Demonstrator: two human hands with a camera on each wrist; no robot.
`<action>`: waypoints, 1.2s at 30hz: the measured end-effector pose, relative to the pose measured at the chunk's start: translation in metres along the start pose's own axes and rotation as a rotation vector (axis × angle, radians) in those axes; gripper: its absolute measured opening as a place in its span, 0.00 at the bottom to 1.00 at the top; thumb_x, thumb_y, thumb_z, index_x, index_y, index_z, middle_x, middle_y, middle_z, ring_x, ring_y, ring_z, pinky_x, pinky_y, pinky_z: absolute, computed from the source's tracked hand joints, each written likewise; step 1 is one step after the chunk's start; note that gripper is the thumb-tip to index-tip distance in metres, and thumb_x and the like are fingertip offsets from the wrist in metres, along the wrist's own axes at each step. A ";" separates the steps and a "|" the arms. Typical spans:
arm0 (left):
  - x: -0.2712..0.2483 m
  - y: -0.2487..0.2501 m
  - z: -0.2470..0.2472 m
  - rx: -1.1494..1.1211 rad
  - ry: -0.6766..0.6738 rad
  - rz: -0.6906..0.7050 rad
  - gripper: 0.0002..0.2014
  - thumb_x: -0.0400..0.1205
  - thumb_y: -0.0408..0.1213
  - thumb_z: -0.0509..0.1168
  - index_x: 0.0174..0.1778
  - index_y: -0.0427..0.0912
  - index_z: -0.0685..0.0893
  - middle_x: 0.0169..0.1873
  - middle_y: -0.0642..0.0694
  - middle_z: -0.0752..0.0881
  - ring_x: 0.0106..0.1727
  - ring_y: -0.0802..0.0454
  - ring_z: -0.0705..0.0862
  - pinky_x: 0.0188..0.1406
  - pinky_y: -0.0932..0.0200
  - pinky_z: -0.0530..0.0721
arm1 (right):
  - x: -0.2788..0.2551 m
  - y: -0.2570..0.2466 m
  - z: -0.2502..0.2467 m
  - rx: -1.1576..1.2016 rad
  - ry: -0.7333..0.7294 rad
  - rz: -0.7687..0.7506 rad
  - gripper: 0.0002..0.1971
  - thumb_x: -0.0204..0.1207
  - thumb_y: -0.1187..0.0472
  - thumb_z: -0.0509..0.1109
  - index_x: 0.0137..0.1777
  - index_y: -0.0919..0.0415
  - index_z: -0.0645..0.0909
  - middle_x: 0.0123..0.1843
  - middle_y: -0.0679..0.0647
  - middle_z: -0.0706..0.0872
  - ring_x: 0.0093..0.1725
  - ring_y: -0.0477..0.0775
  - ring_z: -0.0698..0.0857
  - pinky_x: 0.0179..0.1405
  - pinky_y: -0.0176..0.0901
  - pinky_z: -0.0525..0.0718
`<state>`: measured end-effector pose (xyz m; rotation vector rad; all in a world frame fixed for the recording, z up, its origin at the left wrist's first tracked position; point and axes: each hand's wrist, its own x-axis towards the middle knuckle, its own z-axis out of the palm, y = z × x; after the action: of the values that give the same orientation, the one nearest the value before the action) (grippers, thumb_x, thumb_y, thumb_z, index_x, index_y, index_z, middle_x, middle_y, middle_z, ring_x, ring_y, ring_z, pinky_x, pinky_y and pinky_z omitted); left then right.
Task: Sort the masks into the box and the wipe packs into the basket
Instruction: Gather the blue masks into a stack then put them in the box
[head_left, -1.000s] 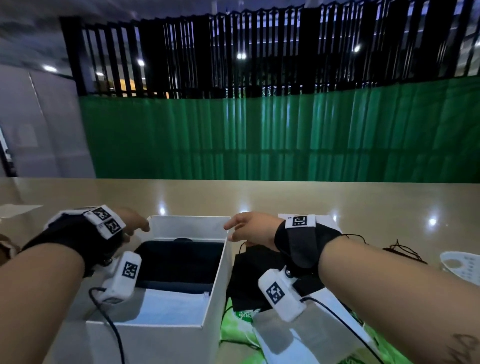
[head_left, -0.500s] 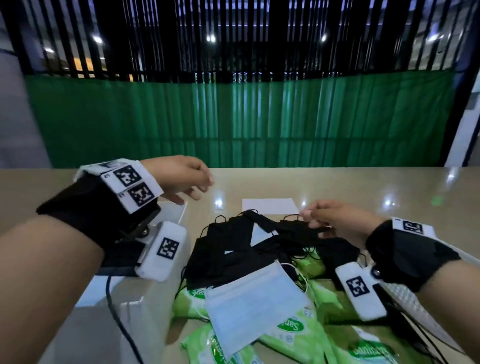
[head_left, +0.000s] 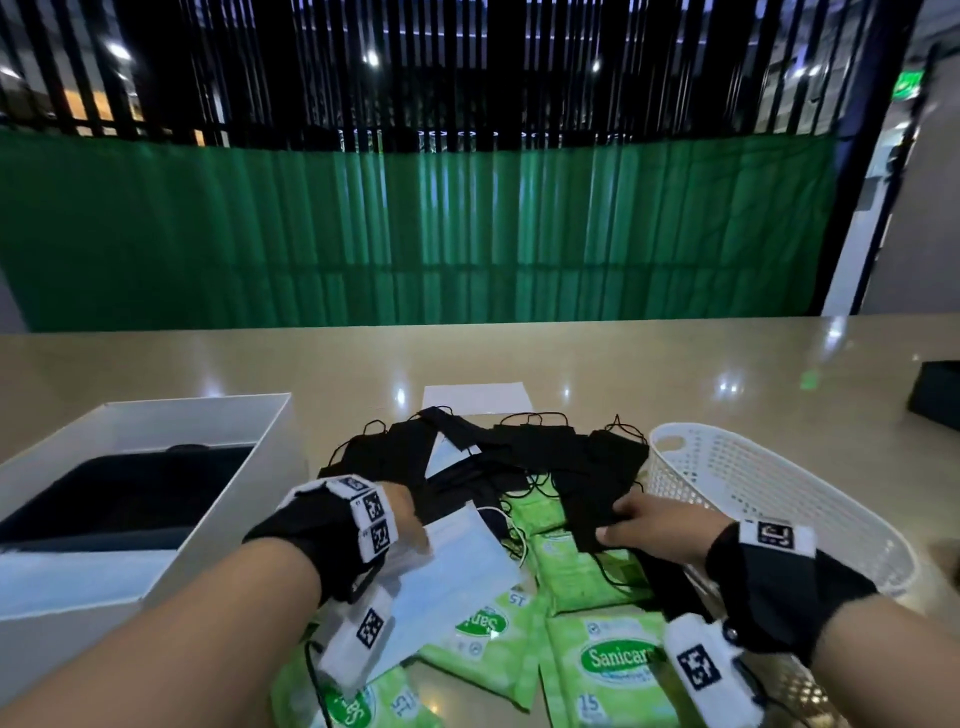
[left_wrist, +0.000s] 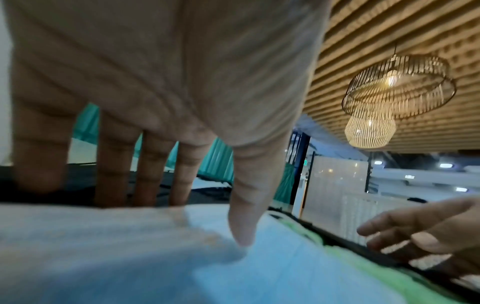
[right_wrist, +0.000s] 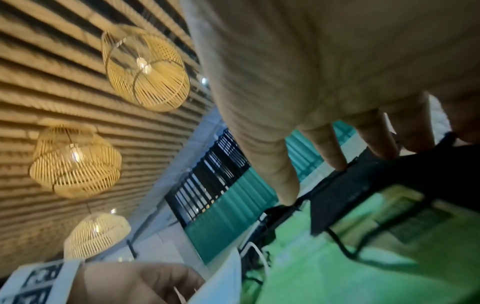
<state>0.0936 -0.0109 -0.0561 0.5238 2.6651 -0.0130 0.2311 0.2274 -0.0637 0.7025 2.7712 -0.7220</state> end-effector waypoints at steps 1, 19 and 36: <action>0.004 -0.002 0.005 0.011 0.010 -0.017 0.25 0.71 0.53 0.70 0.63 0.47 0.80 0.53 0.50 0.85 0.51 0.53 0.83 0.53 0.60 0.82 | 0.002 0.000 0.005 -0.035 -0.028 -0.010 0.33 0.77 0.43 0.67 0.80 0.53 0.64 0.77 0.53 0.72 0.73 0.53 0.73 0.67 0.36 0.68; -0.007 -0.015 -0.021 -0.733 0.286 0.155 0.10 0.66 0.42 0.68 0.34 0.48 0.72 0.29 0.51 0.76 0.30 0.51 0.72 0.32 0.59 0.70 | 0.021 -0.019 0.018 -0.664 -0.084 -0.109 0.11 0.79 0.65 0.60 0.60 0.59 0.76 0.56 0.55 0.80 0.48 0.52 0.74 0.33 0.37 0.71; -0.005 -0.034 0.008 -0.753 0.068 0.155 0.10 0.81 0.36 0.63 0.49 0.59 0.81 0.52 0.47 0.89 0.57 0.42 0.87 0.64 0.40 0.81 | 0.032 -0.072 0.041 -0.071 -0.222 -0.368 0.28 0.67 0.45 0.78 0.66 0.49 0.74 0.50 0.44 0.81 0.46 0.44 0.81 0.48 0.35 0.77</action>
<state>0.0883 -0.0449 -0.0635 0.4659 2.4250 1.0167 0.1704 0.1637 -0.0792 0.0877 2.7256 -0.7108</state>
